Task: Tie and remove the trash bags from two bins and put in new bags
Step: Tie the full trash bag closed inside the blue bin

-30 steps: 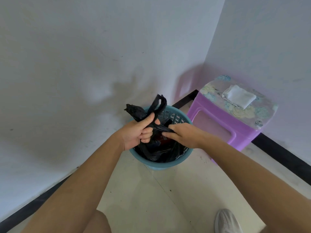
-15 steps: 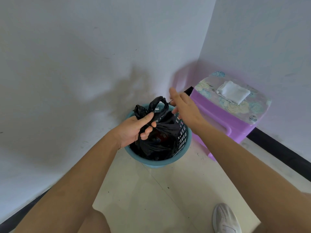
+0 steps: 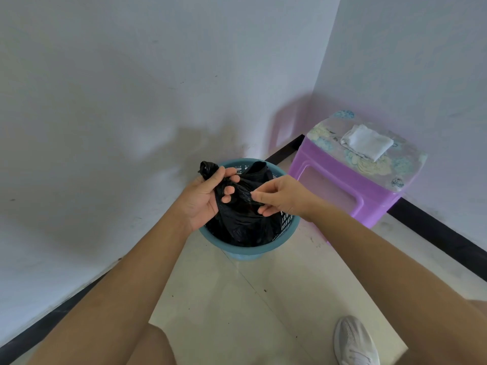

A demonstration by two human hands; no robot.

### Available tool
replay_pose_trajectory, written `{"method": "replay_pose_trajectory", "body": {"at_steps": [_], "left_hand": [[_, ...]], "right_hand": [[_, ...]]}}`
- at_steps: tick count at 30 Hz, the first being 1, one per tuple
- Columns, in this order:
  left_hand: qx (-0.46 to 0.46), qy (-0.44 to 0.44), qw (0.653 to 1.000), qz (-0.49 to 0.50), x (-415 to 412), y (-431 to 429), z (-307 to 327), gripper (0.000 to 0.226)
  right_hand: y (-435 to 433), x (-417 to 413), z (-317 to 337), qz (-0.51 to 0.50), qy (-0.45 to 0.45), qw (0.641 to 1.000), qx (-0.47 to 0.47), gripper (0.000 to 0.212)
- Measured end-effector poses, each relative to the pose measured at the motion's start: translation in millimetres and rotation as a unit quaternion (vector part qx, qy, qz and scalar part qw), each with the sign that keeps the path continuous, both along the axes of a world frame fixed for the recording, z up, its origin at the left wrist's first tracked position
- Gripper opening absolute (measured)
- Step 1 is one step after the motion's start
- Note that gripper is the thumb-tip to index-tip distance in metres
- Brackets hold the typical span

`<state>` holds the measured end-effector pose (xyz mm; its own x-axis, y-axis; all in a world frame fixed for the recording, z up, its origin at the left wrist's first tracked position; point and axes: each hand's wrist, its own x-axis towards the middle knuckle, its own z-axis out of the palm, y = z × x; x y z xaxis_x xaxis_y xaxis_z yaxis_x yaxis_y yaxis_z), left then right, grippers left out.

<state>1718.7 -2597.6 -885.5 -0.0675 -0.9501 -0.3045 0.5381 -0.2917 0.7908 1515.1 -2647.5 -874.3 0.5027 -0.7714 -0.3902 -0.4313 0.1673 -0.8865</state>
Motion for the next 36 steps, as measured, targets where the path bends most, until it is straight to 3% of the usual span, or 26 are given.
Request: {"method": "replay_pose_trajectory", "body": {"at_steps": [2,4,6,8,9,11,14,15,18,20,23,26,27,31,33,36], "left_hand": [[-0.004,0.000,1.000,-0.014,-1,0,2,0.023],[-0.011,-0.022,0.999,-0.034,3,2,5,0.022],[-0.016,-0.042,0.998,-0.054,9,4,6,0.023],[-0.020,-0.056,0.995,-0.075,11,7,9,0.024],[-0.021,-0.065,0.994,-0.085,11,8,11,0.024],[-0.026,-0.081,0.991,-0.104,8,12,13,0.025],[-0.023,-0.101,0.987,-0.119,5,15,15,0.027],[-0.013,-0.113,0.987,-0.111,4,15,15,0.028],[0.029,-0.168,0.985,-0.009,1,12,10,0.030],[0.049,-0.196,0.976,0.081,-4,8,5,0.027],[0.080,-0.229,0.955,0.173,-11,1,-6,0.028],[0.097,-0.226,0.939,0.239,-17,-1,-9,0.033],[0.090,-0.186,0.945,0.254,-19,-1,-9,0.033],[0.086,0.113,0.961,0.238,-18,-1,-3,0.038],[0.083,0.167,0.955,0.230,-18,-1,-4,0.042],[0.068,0.180,0.951,0.241,-21,-1,-8,0.043]], "right_hand": [[0,1,-7,0.006,0.038,0.997,-0.062,0.008],[-5,-4,-16,0.000,0.125,0.971,-0.204,0.020],[-9,-7,-27,0.005,0.189,0.930,-0.316,0.054],[-8,-6,-33,0.028,0.188,0.918,-0.347,0.090],[-8,-2,-37,0.041,0.181,0.920,-0.346,0.098],[-6,7,-42,0.066,0.171,0.928,-0.326,0.089],[-10,14,-51,0.061,0.170,0.925,-0.335,0.043],[-13,13,-51,0.050,0.174,0.917,-0.355,0.037],[-19,6,-42,0.039,0.172,0.909,-0.378,0.026],[-14,4,-34,0.060,0.143,0.924,-0.349,0.026],[-7,3,-35,0.087,0.105,0.966,-0.219,0.028],[-5,1,-46,0.132,0.103,0.980,-0.103,0.039],[-4,1,-48,0.136,0.098,0.982,-0.086,0.040],[2,-1,-50,0.096,0.051,0.994,-0.026,0.038],[4,-2,-50,0.091,0.044,0.995,0.002,0.025],[8,-2,-47,0.085,0.038,0.994,0.064,0.018]]}}
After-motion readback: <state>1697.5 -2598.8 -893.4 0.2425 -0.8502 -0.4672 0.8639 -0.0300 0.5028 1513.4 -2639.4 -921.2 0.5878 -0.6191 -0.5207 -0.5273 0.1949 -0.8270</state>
